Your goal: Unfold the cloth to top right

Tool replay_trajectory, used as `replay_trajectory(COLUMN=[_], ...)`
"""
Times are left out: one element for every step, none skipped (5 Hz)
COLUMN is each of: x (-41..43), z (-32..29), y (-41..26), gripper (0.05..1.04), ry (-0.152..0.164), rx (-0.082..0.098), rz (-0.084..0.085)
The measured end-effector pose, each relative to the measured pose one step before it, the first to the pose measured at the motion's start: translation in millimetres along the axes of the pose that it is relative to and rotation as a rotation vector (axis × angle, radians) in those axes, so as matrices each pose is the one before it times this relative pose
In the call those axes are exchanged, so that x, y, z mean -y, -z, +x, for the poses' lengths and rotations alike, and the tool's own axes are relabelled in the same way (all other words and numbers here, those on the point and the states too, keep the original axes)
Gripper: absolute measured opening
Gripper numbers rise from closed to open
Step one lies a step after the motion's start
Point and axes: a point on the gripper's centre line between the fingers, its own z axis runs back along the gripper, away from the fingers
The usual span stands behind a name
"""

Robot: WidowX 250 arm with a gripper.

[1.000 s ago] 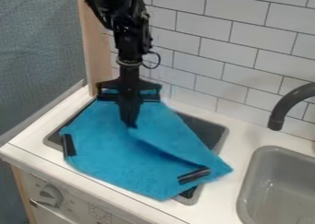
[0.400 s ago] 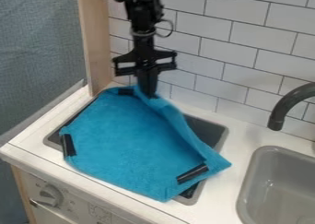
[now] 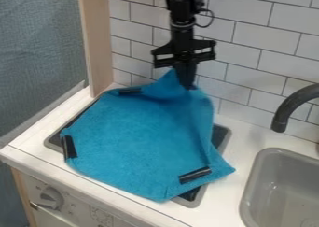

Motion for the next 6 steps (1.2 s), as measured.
replay_trajectory(x=[26.29, 18.25, 9.88, 2.30, 8.67, 4.92], z=[-5.92, -3.55, -2.52, 0.81, -0.06, -4.59], y=[13.40, 20.81, 16.19, 12.13, 8.53, 1.45], gripper=[0.051, 0.051, 0.051, 0.051, 0.070, 0.160], ry=[0.0278, 0.0119, -0.0027, -0.0274, -0.0025, -0.0201], rx=[-0.0077, -0.0055, 0.0015, 0.0097, 0.0167, 0.0097], rz=[0.0012, 0.0207, 0.0218, 0.0156, 0.0116, 0.0094])
